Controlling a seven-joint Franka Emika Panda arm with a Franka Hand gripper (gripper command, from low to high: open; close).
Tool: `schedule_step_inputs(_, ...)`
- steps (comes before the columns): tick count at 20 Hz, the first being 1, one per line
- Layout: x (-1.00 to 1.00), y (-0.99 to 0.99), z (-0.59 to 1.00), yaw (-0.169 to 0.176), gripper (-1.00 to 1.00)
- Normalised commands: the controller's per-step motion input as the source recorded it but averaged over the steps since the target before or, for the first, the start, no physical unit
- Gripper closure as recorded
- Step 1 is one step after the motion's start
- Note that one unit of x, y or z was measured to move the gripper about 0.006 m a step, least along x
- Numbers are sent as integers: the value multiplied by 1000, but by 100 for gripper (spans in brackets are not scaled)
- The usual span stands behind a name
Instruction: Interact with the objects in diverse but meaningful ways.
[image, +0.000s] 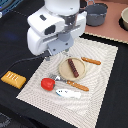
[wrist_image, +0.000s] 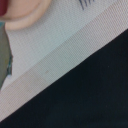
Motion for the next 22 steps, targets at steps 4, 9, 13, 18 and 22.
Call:
schedule_step_inputs(4,-530,-602,-305,104,-100)
schedule_step_inputs(9,-319,-471,-86,144,-100)
schedule_step_inputs(13,-234,-400,-156,115,-100)
schedule_step_inputs(18,176,-202,20,21,-100)
schedule_step_inputs(22,169,-190,-139,0,-100)
